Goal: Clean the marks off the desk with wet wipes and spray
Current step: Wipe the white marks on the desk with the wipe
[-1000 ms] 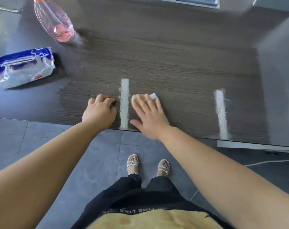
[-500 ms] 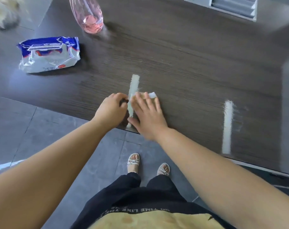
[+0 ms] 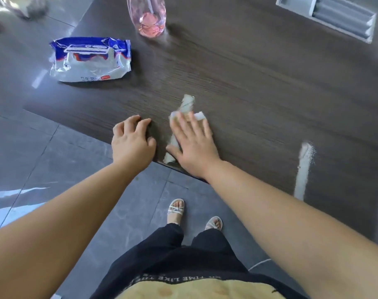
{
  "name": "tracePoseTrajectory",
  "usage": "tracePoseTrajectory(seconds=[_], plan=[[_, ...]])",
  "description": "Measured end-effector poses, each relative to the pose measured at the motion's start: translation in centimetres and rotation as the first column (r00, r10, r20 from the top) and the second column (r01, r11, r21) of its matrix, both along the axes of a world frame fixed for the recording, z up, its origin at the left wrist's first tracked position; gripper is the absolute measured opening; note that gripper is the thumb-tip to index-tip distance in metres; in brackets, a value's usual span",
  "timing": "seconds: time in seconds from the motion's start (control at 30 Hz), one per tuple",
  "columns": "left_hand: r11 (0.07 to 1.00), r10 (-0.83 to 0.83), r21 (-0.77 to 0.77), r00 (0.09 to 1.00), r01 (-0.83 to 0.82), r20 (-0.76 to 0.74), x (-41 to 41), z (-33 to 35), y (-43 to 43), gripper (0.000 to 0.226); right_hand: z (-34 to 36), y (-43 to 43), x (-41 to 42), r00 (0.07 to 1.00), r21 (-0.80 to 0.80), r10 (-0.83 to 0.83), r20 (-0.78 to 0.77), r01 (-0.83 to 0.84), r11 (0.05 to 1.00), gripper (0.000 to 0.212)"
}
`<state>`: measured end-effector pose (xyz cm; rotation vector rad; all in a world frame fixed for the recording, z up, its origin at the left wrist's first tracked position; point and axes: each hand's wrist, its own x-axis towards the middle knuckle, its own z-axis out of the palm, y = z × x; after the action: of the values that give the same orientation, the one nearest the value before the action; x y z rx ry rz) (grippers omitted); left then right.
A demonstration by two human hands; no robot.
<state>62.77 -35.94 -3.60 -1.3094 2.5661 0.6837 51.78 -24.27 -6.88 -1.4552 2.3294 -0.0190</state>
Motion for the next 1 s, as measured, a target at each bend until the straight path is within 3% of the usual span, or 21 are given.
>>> tracePoseTrajectory(seconds=[0.07,0.13,0.2,0.27,0.33,0.4,0.47,0.53,0.6,0.67,0.7,0.77,0.83,0.87,0.93,1.0], plan=[[1.000,-0.010,0.018,1.000,0.010,0.009,0.1,0.1,-0.2,0.048,0.1,1.3,1.0,0.956,0.019,0.292,0.019,-0.292,0.956,0.072],[0.999,-0.021,0.039,1.000,0.021,0.003,0.1,0.3,-0.4,0.047,0.1,1.6,-2.7,0.942,0.020,0.335,-0.002,-0.335,0.942,0.066],[0.998,-0.009,0.061,1.000,0.009,-0.014,0.1,0.4,-0.5,0.047,0.0,0.9,-7.7,0.984,0.063,0.164,-0.071,-0.160,0.985,0.060],[0.996,0.030,0.085,0.999,-0.027,-0.032,-0.1,0.6,-0.4,0.047,0.5,-0.1,-12.5,0.986,0.089,-0.130,-0.109,0.140,0.986,0.058],[0.994,0.052,0.099,0.998,-0.049,-0.036,-0.3,0.7,-0.3,0.046,1.0,-1.6,-14.6,0.898,0.108,-0.437,-0.053,0.440,0.891,0.057],[0.993,0.054,0.105,0.998,-0.051,-0.025,-0.4,0.8,-0.3,0.046,1.1,-3.6,-13.0,0.826,0.163,-0.563,-0.036,0.561,0.812,0.061],[0.992,0.055,0.112,0.998,-0.053,-0.016,-0.5,0.9,-0.4,0.046,0.7,-4.9,-9.2,0.912,0.113,-0.407,-0.054,0.411,0.905,0.065],[0.992,0.066,0.112,0.998,-0.065,-0.004,-0.5,0.9,-0.3,0.046,0.7,-4.5,-4.9,0.999,0.036,-0.043,-0.008,0.043,0.998,0.066],[0.991,0.074,0.111,0.997,-0.074,0.003,-0.6,1.0,-0.2,0.047,1.0,-2.8,-3.0,0.950,0.036,0.311,0.035,-0.312,0.949,0.063],[0.989,0.081,0.122,0.997,-0.080,0.004,-0.6,1.1,-0.3,0.047,1.2,-1.9,-5.8,0.902,0.053,0.432,0.007,-0.431,0.901,0.059],[0.989,0.082,0.127,0.997,-0.081,0.001,-0.6,1.2,-0.3,0.047,1.2,-1.9,-8.0,0.927,0.057,0.374,-0.011,-0.373,0.926,0.058],[0.986,0.081,0.145,0.997,-0.080,-0.004,-0.5,1.2,-0.4,0.047,1.2,-2.4,-12.4,0.998,0.077,0.067,0.006,-0.067,0.995,0.056],[0.984,0.088,0.154,0.996,-0.085,-0.013,-0.5,1.1,-0.4,0.046,1.1,-3.1,-14.5,0.974,0.083,-0.227,0.012,0.225,0.971,0.056],[0.984,0.089,0.156,0.996,-0.085,-0.016,-0.5,1.1,-0.5,0.046,1.0,-3.6,-14.1,0.955,0.086,-0.296,-0.015,0.296,0.951,0.057],[0.982,0.092,0.168,0.996,-0.089,-0.012,-0.5,1.1,-0.5,0.046,0.7,-3.9,-11.0,0.954,0.080,-0.297,-0.040,0.299,0.951,0.061],[0.982,0.100,0.161,0.995,-0.096,-0.014,-0.5,1.1,-0.6,0.046,0.1,-3.2,-6.6,0.988,0.034,-0.150,-0.018,0.151,0.988,0.066]])
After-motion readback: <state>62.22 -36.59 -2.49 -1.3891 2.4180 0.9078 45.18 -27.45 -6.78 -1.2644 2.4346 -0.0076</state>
